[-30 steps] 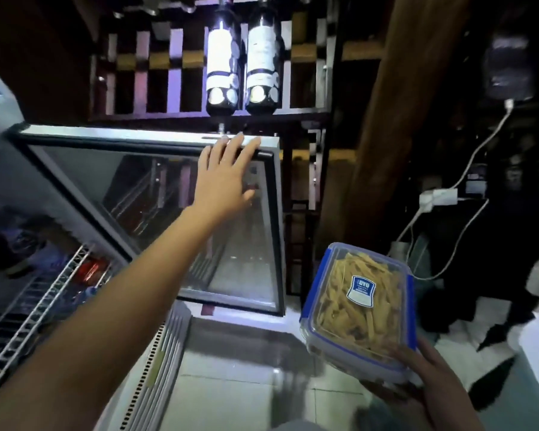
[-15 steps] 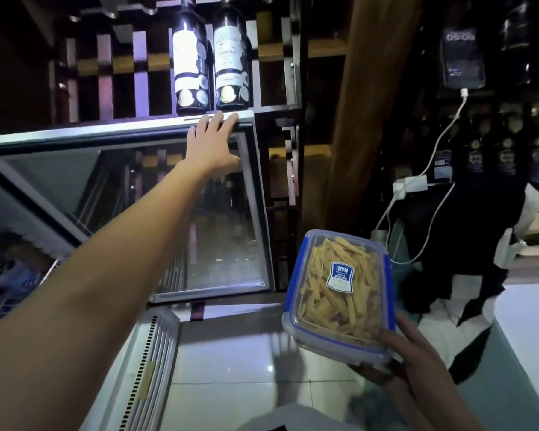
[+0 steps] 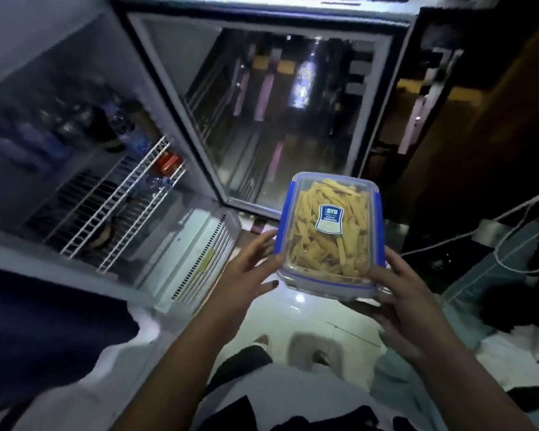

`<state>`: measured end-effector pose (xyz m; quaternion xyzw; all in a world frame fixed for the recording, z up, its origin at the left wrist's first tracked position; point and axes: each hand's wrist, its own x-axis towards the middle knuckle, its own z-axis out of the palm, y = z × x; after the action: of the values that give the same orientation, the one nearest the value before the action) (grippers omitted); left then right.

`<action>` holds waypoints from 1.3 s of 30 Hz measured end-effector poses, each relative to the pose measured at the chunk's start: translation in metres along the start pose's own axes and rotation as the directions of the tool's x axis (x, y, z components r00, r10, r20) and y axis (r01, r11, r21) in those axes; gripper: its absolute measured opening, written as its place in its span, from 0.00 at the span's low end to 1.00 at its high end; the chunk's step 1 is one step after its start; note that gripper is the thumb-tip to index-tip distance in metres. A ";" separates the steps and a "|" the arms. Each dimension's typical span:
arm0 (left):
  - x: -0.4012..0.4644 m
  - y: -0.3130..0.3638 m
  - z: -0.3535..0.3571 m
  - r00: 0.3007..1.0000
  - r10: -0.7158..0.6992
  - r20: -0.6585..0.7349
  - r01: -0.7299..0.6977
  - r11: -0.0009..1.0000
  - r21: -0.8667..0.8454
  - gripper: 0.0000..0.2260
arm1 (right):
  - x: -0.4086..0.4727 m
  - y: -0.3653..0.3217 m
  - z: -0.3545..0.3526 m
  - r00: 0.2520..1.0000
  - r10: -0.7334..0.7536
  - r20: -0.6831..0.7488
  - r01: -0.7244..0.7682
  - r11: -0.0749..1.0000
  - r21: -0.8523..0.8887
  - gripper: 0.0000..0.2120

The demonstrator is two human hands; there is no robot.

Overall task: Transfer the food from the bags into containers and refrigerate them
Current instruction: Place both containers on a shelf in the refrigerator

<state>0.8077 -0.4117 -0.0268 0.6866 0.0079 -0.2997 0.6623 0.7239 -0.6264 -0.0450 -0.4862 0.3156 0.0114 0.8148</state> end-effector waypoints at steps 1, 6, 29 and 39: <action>-0.010 -0.003 -0.009 0.998 0.002 -0.068 -0.006 0.999 -0.049 0.19 | 0.006 0.001 0.014 0.999 0.024 0.047 -0.022 0.999 -0.025 0.22; -0.048 -0.012 -0.065 0.931 0.006 -0.366 -0.074 0.982 -0.172 0.25 | 0.029 0.014 0.095 0.953 0.134 0.270 -0.089 0.981 -0.171 0.23; 0.028 -0.022 -0.281 0.588 -0.240 -0.772 -0.328 0.803 -0.498 0.17 | 0.161 0.086 0.371 0.803 0.201 0.561 0.151 0.842 -0.517 0.21; 0.135 0.002 -0.327 0.418 -0.362 -0.833 -0.431 0.729 -0.533 0.18 | 0.279 0.058 0.455 0.668 0.379 0.641 0.149 0.776 -0.613 0.24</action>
<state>1.0502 -0.1651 -0.1002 0.4383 0.4575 0.1609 0.7568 1.1577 -0.3127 -0.0878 -0.6558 -0.0293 0.3636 0.6610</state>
